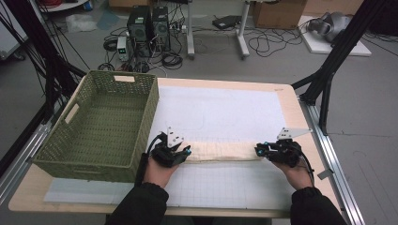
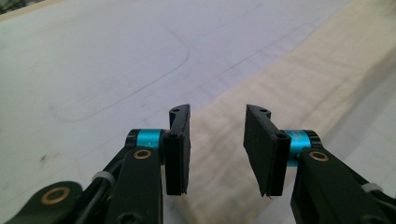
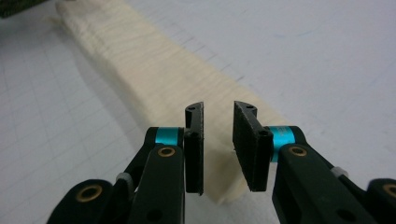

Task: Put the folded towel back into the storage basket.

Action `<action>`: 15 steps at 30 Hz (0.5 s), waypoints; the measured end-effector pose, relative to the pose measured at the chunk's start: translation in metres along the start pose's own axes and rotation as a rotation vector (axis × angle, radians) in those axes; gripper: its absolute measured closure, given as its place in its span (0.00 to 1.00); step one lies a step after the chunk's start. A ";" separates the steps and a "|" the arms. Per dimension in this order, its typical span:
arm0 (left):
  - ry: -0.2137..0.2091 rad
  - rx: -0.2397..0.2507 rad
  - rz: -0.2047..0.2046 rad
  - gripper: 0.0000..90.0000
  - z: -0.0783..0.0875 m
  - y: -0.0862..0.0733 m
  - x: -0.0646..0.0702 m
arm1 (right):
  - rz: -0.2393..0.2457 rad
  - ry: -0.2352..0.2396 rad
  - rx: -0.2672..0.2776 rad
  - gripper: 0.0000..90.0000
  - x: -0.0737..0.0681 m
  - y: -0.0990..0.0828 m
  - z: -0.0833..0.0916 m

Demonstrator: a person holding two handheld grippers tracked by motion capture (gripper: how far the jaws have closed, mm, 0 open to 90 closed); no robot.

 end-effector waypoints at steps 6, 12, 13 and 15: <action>-0.122 0.062 -0.052 0.64 -0.015 0.022 0.008 | 0.021 -0.020 -0.085 0.75 0.004 -0.012 -0.008; -0.236 0.068 -0.120 0.58 -0.034 0.042 0.026 | 0.002 -0.046 -0.070 0.64 0.007 -0.017 -0.007; -0.256 0.066 -0.134 0.58 -0.037 0.046 0.029 | -0.003 -0.038 -0.060 0.63 0.007 -0.017 -0.005; -0.286 0.050 -0.187 0.54 -0.043 0.054 0.035 | 0.000 -0.045 -0.051 0.59 0.005 -0.017 -0.002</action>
Point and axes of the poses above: each handheld gripper's, and its own axes: z roughly backward along the jaws, y roughly out of its top, x roughly to its right, the point moved 4 cm from there along -z, roughly forward along the jaws, and after that the axes turned 11 degrees about -z, right-handed, at the moved point
